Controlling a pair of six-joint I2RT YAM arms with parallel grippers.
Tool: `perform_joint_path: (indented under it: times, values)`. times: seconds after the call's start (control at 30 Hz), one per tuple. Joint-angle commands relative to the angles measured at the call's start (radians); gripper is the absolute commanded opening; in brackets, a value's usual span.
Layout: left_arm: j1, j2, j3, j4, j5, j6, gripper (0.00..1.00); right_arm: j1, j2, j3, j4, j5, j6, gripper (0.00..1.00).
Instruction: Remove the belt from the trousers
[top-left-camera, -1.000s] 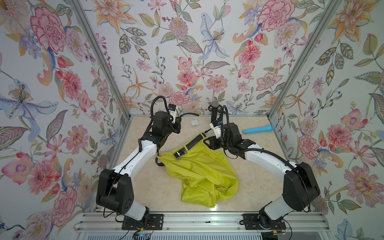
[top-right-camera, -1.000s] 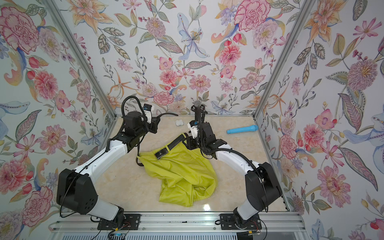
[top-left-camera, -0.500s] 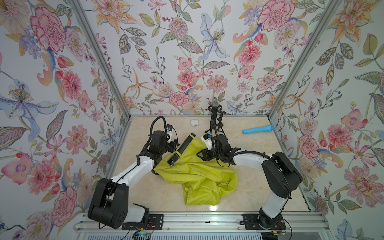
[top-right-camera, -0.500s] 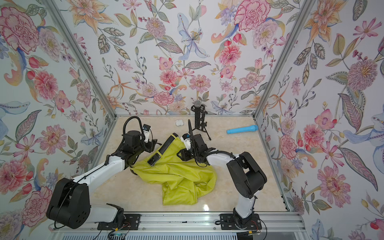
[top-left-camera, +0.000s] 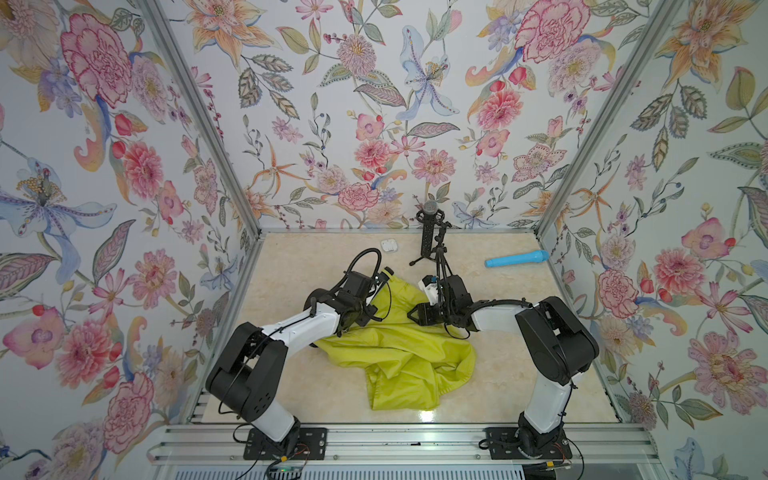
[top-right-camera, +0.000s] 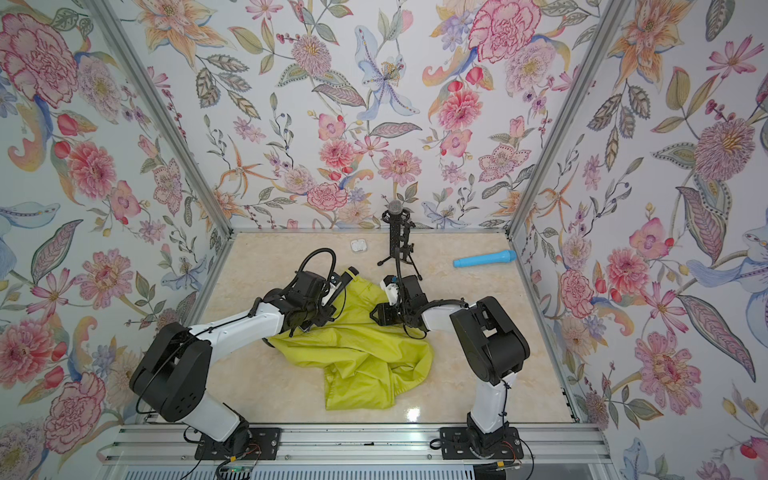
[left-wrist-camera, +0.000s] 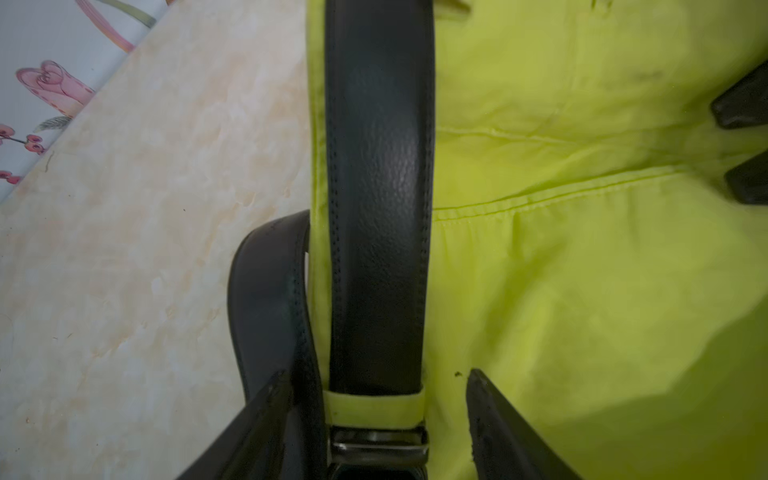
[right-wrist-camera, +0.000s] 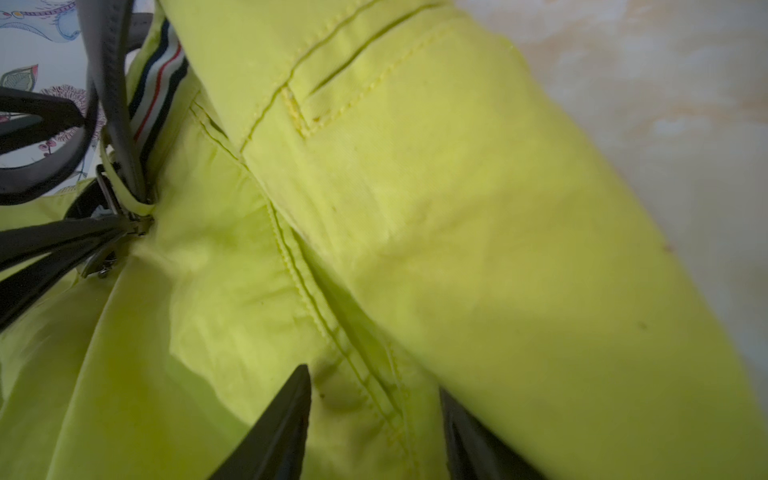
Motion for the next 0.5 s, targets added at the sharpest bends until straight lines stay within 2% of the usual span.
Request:
perform_joint_path:
  times: [0.0,0.27,0.47]
  values:
    - [0.032,0.051,0.012,-0.122,-0.028,-0.004,0.71,-0.011,0.024,0.011,-0.048,0.025,0.005,0.52]
    - [0.059,0.102,0.009,-0.207,0.068,0.033,0.71,-0.025,0.004,0.004,-0.051,0.036,-0.001,0.53]
    - [0.09,0.084,-0.012,-0.306,0.09,0.047,0.69,-0.051,-0.011,-0.009,-0.054,0.042,-0.003,0.53]
